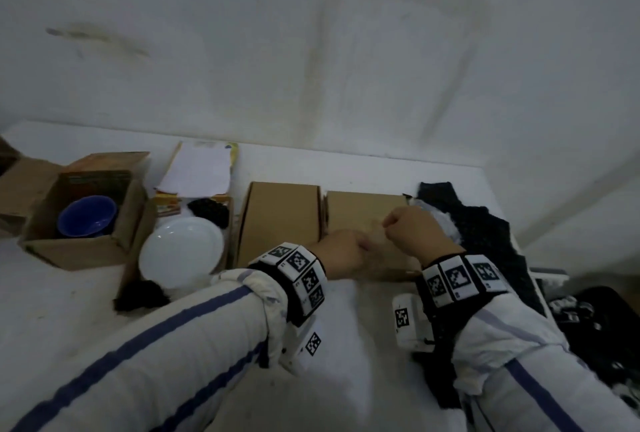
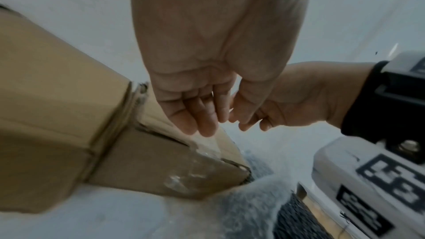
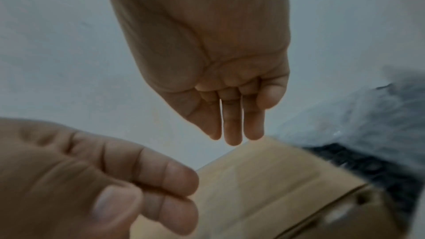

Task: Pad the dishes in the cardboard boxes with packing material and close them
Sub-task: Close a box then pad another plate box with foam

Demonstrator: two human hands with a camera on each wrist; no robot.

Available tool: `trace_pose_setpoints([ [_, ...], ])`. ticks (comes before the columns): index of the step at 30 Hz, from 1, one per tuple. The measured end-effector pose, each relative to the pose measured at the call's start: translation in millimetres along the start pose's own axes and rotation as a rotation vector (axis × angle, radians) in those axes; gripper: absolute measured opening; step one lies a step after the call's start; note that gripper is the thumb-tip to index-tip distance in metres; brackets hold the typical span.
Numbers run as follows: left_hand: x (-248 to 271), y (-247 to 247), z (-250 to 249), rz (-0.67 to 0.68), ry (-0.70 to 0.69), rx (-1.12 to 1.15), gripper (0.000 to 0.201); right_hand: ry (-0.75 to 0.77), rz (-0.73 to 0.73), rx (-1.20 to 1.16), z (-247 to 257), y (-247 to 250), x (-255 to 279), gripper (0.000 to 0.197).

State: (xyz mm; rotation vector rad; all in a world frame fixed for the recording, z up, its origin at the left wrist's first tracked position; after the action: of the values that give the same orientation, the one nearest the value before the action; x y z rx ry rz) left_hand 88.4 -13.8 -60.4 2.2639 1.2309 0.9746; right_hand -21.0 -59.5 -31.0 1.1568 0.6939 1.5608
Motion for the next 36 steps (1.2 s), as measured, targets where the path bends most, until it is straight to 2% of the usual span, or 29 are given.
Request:
trace_pose_setpoints([
  [5, -21.4, -50.3, -50.8, 0.110, -0.029, 0.132, 0.041, -0.217, -0.075, 0.053, -81.5, 30.6, 0.4, 0.034],
  [6, -24.6, -59.1, -57.5, 0.130, -0.031, 0.176, 0.038, -0.243, -0.060, 0.078, -91.9, 30.3, 2.8, 0.035],
  [8, -28.9, -72.8, -68.4, 0.170, -0.039, 0.205, 0.020, -0.249, -0.018, 0.040, -104.8, 24.6, 3.7, 0.035],
  [10, -31.7, -81.5, -76.0, 0.190, -0.049, 0.172, 0.016, -0.227, 0.032, -0.014, -106.9, 18.4, 6.9, 0.033],
  [12, -33.7, -81.6, -79.4, 0.139, -0.063, 0.077, 0.028, -0.190, 0.021, -0.155, -107.5, 16.3, 6.9, 0.030],
  [14, -34.2, -76.3, -79.4, 0.056, -0.094, 0.024, 0.013, -0.188, -0.016, -0.336, -109.8, 17.6, 2.4, 0.028],
  [15, -33.4, -72.0, -78.9, 0.005, -0.098, 0.006, 0.015, -0.188, -0.038, -0.411, -109.7, 20.1, -0.5, 0.027],
  [18, -27.5, -47.0, -77.3, -0.212, -0.121, 0.025, 0.013, -0.124, -0.063, -0.611, -93.7, 35.1, 1.3, 0.016],
  [21, -13.3, -13.2, -71.6, -0.426, -0.142, 0.237, 0.022, 0.063, -0.003, -0.761, -63.1, 49.8, 12.0, 0.013],
  [23, -5.8, 5.7, -60.9, -0.497, -0.106, 0.472, 0.023, 0.175, 0.093, -0.650, -42.1, 50.3, 18.8, 0.018],
  [26, 3.3, 20.1, -47.2, -0.481, -0.090, 0.839, 0.016, 0.333, 0.316, -0.449, -6.1, 33.8, 30.1, 0.036],
  [28, 12.4, 27.1, -37.3, -0.479, -0.090, 0.949, 0.020, 0.440, 0.388, -0.270, 20.9, 17.4, 36.6, 0.040],
  [30, 23.9, 35.4, -21.3, -0.505, -0.045, 0.994, 0.029, 0.447, 0.294, -0.040, 38.4, 6.1, 33.5, 0.038],
  [31, 30.3, 40.5, -12.8, -0.521, -0.035, 1.032, 0.028, 0.410, 0.223, 0.001, 44.4, 4.4, 30.4, 0.034],
  [33, 43.2, 51.7, 9.7, -0.580, 0.010, 1.110, 0.020, 0.378, 0.147, -0.163, 56.3, -0.1, 24.1, 0.023],
  [36, 67.6, 66.6, 48.4, -0.687, 0.105, 1.098, 0.018, 0.387, 0.149, -0.519, 85.3, -8.5, 21.7, 0.009],
])
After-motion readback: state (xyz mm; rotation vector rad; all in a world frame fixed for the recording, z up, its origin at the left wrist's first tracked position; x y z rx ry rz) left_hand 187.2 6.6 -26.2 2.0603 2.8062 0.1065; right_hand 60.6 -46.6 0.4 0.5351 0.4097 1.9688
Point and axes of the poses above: each hand's wrist, its own x-axis away from the middle knuckle, its own y-axis out of the back of the hand, z = x × y, the point moved 7 cm from there along -x, towards the middle knuckle, and after that the axes turned 6 degrees about -x, right-handed, at the moved point
